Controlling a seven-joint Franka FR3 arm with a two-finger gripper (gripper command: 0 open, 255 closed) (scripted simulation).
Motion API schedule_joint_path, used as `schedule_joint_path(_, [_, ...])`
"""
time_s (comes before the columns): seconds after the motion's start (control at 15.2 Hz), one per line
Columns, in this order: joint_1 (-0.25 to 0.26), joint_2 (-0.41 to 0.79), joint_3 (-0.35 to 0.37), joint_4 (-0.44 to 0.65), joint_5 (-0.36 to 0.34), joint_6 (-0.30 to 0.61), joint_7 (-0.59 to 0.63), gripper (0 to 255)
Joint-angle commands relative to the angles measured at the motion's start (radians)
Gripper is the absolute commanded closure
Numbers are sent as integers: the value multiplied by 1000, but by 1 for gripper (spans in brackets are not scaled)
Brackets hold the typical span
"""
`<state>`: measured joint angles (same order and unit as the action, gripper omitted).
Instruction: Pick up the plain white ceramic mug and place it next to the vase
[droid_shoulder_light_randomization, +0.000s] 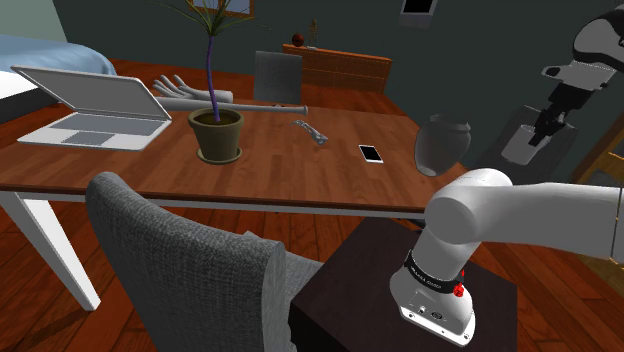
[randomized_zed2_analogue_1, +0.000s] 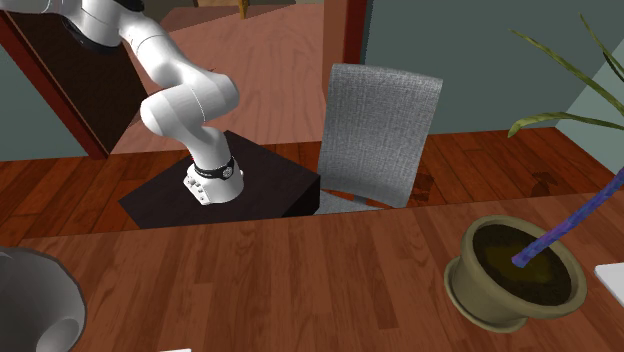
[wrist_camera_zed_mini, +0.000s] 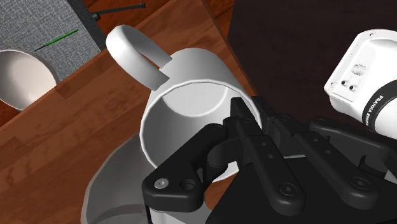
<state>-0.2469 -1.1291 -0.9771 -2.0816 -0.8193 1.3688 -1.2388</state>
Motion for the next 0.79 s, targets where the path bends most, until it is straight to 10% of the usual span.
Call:
schedule_joint_path(0.0, [-8,-13,-11,-27,-12,17,5,255])
schedule_joint_path(0.73, [-38,-67,-92,-151,-89,108,22,255])
